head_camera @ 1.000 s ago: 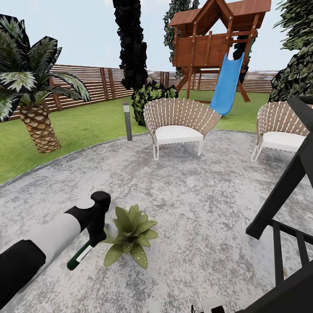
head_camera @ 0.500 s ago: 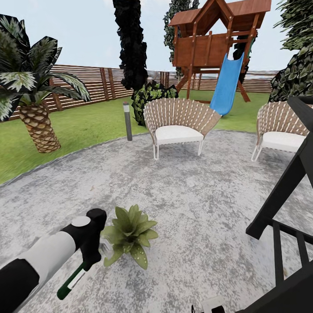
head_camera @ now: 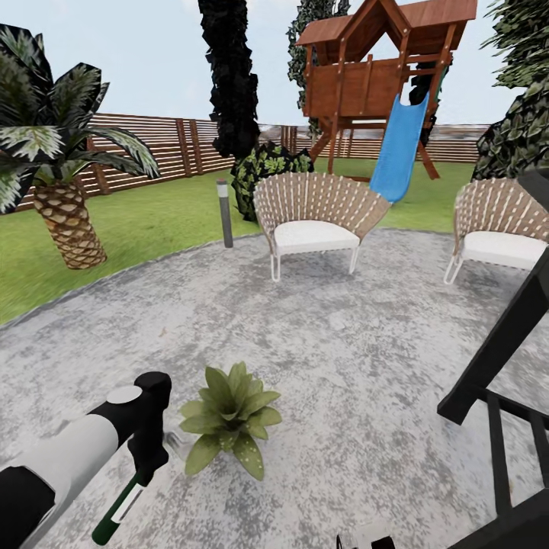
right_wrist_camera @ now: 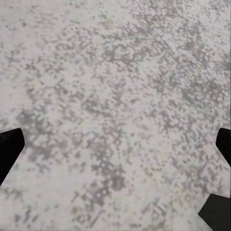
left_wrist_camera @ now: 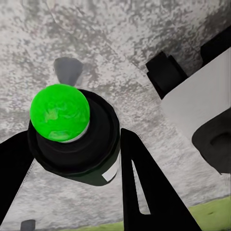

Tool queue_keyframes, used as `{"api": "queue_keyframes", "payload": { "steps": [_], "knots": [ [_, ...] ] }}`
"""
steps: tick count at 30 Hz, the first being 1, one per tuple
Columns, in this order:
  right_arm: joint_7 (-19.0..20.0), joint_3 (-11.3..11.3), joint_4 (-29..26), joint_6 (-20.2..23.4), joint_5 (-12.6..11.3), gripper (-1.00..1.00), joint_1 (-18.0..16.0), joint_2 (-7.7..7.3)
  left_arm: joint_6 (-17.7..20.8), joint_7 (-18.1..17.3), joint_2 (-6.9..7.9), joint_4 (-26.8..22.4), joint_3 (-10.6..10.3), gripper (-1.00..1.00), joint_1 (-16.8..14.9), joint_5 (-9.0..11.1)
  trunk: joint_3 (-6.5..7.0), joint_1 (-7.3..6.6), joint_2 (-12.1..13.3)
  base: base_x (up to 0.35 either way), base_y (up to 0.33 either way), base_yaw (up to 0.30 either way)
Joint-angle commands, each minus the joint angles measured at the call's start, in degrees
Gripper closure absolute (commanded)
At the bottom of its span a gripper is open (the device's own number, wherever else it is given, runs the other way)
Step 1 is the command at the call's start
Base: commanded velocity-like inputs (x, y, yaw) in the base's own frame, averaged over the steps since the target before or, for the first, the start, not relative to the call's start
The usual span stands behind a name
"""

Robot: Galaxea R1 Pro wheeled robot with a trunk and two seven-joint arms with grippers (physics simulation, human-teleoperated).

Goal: Pick up the pesticide atomizer in the garden and spray insectifuge to fully cover both potted plants in the garden.

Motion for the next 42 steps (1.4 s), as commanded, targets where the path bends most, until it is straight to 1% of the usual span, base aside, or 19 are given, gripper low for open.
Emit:
{"api": "queue_keyframes", "payload": {
  "steps": [1, 6, 10, 11, 13, 15, 17, 18, 19, 20, 23, 26, 31, 42],
  "knots": [
    [-0.3, -0.5, 0.1, -0.2, 0.5, -1.00, 0.0, 0.07, 0.6, -0.6, 0.06, -0.1, -0.2, 1.00, 0.0, -0.4, -0.05, 0.00, 0.0, -0.010, 0.294, 0.000],
    [-0.3, -0.5, 0.1, -0.2, 0.4, -1.00, 0.0, 0.11, 0.6, -0.6, 0.06, -0.2, -0.2, 1.00, 0.0, -0.3, -0.05, 0.00, 0.0, -0.075, 0.303, -0.004],
    [-0.3, -0.5, 0.1, -0.2, 0.4, -1.00, 0.0, 0.11, 0.6, -0.6, -0.01, -0.2, -0.1, 1.00, 0.1, -0.3, -0.05, 0.00, 0.0, -0.074, 0.216, -0.196],
    [-0.3, -0.5, 0.1, -0.2, 0.4, -1.00, 0.0, 0.11, 0.6, -0.6, -0.14, -0.2, -0.1, 1.00, 0.1, -0.3, -0.05, 0.00, 0.0, -0.017, 0.049, -0.159],
    [-0.3, -0.5, 0.1, -0.2, 0.4, -1.00, 0.0, 0.11, 0.7, 0.7, -0.64, -0.4, 0.3, 1.00, 0.7, -0.2, -0.05, 0.00, 0.0, -0.006, 0.019, -0.062],
    [-0.3, -0.5, 0.0, -0.2, 0.4, -1.00, 0.0, 0.11, 0.7, 2.6, -1.14, -0.4, 2.8, 1.00, 1.3, 0.9, -0.05, 0.00, 0.0, -0.002, 0.005, -0.016],
    [-0.3, -0.5, 0.0, -0.2, 0.4, -1.00, 0.0, 0.11, 0.7, 6.2, -1.42, -0.2, 5.9, 1.00, 1.7, 2.5, -0.05, 0.00, 0.0, 0.000, 0.001, -0.004],
    [-0.4, -0.5, 0.0, -0.2, 0.4, -1.00, 0.0, 0.11, 0.7, 10.0, -1.59, -0.2, 8.2, 1.00, 2.8, 4.4, -0.05, 0.00, 0.0, 0.000, 0.000, 0.000],
    [-0.4, -0.5, 0.0, -0.2, 0.3, -1.00, 0.0, 0.11, 0.7, 12.2, -1.78, -0.1, 9.2, 1.00, 3.6, 5.6, -0.05, 0.00, 0.0, 0.000, 0.000, 0.000],
    [-0.4, -0.5, 0.0, -0.2, 0.3, -1.00, 0.0, 0.11, 0.7, 14.3, -2.16, -0.1, 9.8, 1.00, 4.3, 6.8, -0.05, 0.00, 0.0, 0.000, 0.000, 0.000],
    [-0.4, -0.5, 0.0, -0.2, 0.3, -1.00, 0.0, 0.11, 0.7, 18.1, -3.17, 0.0, 10.3, 1.00, 5.5, 9.7, -0.05, 0.00, 0.0, 0.000, 0.000, 0.000],
    [-0.4, -0.6, 0.0, -0.2, 0.3, -1.00, 0.0, 0.05, 0.7, 19.0, -3.76, 1.0, 10.4, 1.00, 5.8, 10.6, -0.05, 0.00, 0.0, 0.000, 0.000, 0.000],
    [-0.5, -0.6, 0.0, -0.2, 0.3, -1.00, 0.0, 0.02, 0.6, 19.2, -3.89, 1.4, 10.5, 1.00, 5.9, 10.7, -0.05, 0.00, 0.0, 0.000, 0.000, -0.095],
    [-0.5, -0.6, 0.0, -0.2, 0.3, -1.00, 0.0, 0.02, 0.3, 19.4, -3.78, 1.5, 10.0, 1.00, 5.9, 10.1, -0.05, 0.00, 0.0, 0.000, 0.000, -0.221]
  ]
}}
